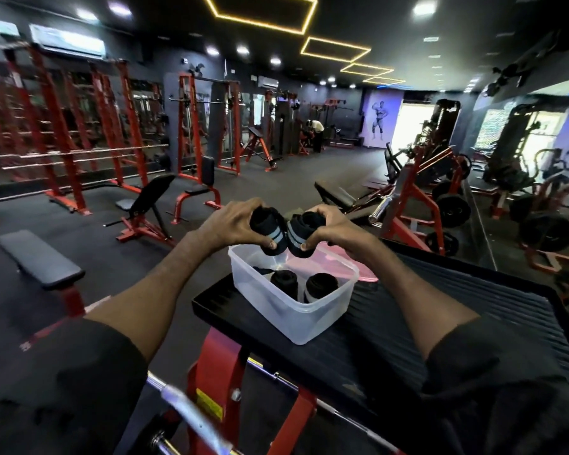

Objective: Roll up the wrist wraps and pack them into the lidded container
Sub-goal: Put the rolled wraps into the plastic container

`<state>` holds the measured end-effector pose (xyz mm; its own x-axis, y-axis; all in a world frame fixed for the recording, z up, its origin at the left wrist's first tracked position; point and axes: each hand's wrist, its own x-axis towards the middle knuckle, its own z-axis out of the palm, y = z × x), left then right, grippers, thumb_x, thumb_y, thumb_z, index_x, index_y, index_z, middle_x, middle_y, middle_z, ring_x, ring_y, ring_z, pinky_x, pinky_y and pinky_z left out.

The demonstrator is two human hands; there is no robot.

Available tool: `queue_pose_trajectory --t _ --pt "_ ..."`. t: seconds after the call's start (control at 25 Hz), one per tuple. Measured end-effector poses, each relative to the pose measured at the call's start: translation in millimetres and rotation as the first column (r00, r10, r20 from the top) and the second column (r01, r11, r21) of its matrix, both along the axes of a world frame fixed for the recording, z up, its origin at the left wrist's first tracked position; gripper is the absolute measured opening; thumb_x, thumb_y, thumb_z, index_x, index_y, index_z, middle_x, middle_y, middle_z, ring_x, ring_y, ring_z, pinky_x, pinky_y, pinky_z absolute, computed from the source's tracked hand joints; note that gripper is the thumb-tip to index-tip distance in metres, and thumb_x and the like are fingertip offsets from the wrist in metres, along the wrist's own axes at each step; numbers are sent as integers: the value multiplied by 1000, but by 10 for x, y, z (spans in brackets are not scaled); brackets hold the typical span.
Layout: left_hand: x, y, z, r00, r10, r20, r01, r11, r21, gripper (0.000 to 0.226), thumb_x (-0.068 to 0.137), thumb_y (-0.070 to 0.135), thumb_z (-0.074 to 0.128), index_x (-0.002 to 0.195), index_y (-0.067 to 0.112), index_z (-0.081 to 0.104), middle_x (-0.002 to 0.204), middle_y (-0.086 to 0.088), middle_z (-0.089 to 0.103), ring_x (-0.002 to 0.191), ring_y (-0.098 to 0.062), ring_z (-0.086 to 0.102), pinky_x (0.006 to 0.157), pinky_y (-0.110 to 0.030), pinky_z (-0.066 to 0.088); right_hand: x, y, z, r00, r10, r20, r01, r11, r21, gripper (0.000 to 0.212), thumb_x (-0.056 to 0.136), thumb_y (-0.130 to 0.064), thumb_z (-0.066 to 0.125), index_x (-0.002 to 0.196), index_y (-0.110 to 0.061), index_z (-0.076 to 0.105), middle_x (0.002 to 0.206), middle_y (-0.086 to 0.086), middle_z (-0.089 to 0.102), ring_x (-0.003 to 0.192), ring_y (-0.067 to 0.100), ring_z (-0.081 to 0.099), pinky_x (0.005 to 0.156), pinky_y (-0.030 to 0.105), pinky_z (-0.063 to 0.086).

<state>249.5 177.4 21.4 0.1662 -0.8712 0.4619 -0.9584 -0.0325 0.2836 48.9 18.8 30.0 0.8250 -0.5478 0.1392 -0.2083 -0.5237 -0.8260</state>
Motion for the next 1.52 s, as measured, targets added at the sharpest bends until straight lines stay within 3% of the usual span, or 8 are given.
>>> queue_pose_trajectory --t 0.12,0.32,0.48,0.64,0.88,1.0,1.28,1.52 --pt "168 -169 -79 998 46 46 -51 993 109 61 63 59 87 90 24 44 79 7 55 75 -20 56 61 -34 39 248 -58 -71 994 27 -104 -46 983 -178 48 50 -1 82 94 0 63 86 16 67 77 21 61 63 39 52" --pt "241 -575 -352 977 66 202 -151 885 440 66 64 61 83 107 21 52 98 1 58 90 -24 58 73 -35 45 353 -157 -247 877 -40 -479 -167 909 -382 55 66 -12 83 115 -15 60 105 8 66 95 22 64 72 32 50" --pt "291 -738 -717 983 -62 173 -24 889 458 42 78 35 79 102 8 58 90 -2 52 83 -20 50 68 -23 31 389 -156 -367 799 -74 -597 -283 830 -482 50 70 -27 81 115 -21 60 106 2 67 99 23 63 86 39 47" --pt "274 -760 -722 985 -113 133 35 876 481 41 79 29 79 105 4 59 92 -3 54 84 -19 50 68 -22 30 366 -181 -348 704 -78 -706 -344 832 -435 38 80 -31 75 111 -26 55 118 -3 66 119 21 57 118 58 11" --pt "219 -817 -603 982 50 -184 102 677 729 60 69 53 80 117 26 57 116 0 67 110 -20 63 93 -37 54 446 -131 -377 654 -185 -733 -373 765 -525 44 83 -35 70 126 -31 58 128 -2 62 128 25 51 118 56 13" --pt "191 -841 -555 997 79 7 -48 532 845 69 66 59 76 122 20 65 123 -1 68 114 -20 61 98 -34 48 454 -211 -460 682 -200 -703 -351 754 -555 47 76 -47 72 120 -32 59 122 -1 64 123 31 52 113 60 20" --pt "213 -847 -756 989 139 -52 -37 567 823 62 42 85 78 88 46 63 105 13 68 115 -19 62 104 -44 49 331 -128 -384 689 -282 -668 -408 611 -678 40 84 -55 67 107 -22 66 100 3 65 110 24 62 113 60 11" --pt "-107 -674 -598 980 73 -188 122 529 840 62 57 80 74 104 42 62 107 20 66 114 -10 57 112 -41 41 158 -153 -358 675 -231 -701 -401 683 -611 52 88 -58 64 133 -32 58 132 3 60 132 28 46 110 52 17"
